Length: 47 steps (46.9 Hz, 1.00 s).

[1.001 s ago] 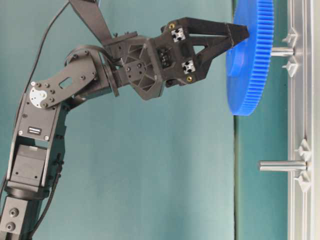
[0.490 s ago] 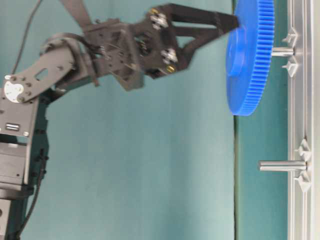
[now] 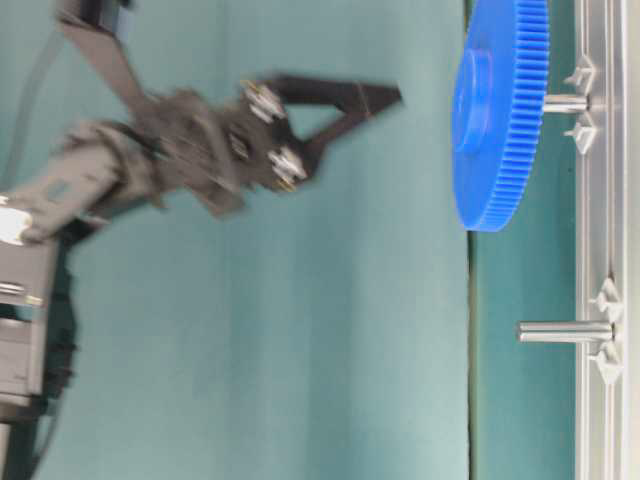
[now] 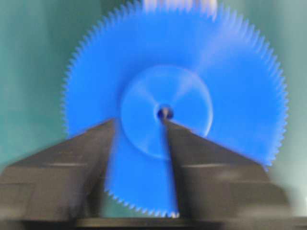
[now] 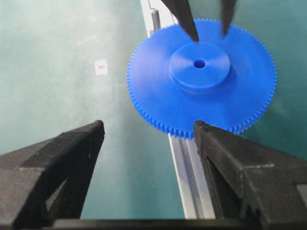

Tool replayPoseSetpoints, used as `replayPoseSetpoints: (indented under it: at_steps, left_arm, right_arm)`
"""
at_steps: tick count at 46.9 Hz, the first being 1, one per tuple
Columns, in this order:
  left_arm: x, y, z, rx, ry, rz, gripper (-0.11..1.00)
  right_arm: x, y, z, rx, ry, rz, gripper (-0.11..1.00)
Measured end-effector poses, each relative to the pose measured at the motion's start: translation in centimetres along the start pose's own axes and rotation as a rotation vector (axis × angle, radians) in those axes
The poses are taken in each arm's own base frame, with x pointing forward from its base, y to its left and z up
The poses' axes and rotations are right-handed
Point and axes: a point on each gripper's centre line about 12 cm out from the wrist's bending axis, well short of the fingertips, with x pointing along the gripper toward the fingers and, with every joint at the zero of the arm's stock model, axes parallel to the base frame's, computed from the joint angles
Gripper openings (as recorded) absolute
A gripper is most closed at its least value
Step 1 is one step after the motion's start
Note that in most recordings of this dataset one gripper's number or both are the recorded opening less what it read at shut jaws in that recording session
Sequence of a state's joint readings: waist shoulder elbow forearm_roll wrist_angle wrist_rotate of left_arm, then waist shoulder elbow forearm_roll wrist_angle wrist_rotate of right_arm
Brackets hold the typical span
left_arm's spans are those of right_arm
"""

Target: Insert the large gear onto the shaft.

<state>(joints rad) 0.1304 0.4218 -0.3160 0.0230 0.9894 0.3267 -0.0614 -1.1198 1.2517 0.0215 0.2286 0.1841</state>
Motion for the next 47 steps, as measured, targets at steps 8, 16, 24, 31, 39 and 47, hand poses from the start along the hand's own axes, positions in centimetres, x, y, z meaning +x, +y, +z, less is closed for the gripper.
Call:
replayPoseSetpoints:
  at_steps: [8,16,24,31,39,47]
  left_arm:
    - [0.6,-0.9,-0.1,0.017,-0.001,-0.007,0.02]
    - [1.8,-1.5,-1.6,0.017,0.042,-0.022,0.01]
    - [2.8,-2.0,-3.1,0.015,0.073,-0.033,0.01]
    - [2.7,-1.8,-2.5,0.015,0.024,-0.017,0.01]
    - [2.3,-1.7,-1.9,0.019,0.001,-0.01,0.01]
    - [1.9,-1.6,-1.8,0.017,-0.006,-0.007,0.01]
  right_arm:
    - [0.0,0.0,0.0,0.001,0.001,-0.002,0.82]
    - [0.0,0.0,0.0,0.001,-0.002,-0.001,0.82]
    - [0.0,0.0,0.0,0.001,0.0,-0.001,0.82]
    - [0.0,0.0,0.0,0.001,0.0,-0.001,0.82]
    - [0.0,0.0,0.0,0.001,0.001,-0.002,0.82]
    - [0.0,0.0,0.0,0.001,0.0,-0.001,0.82]
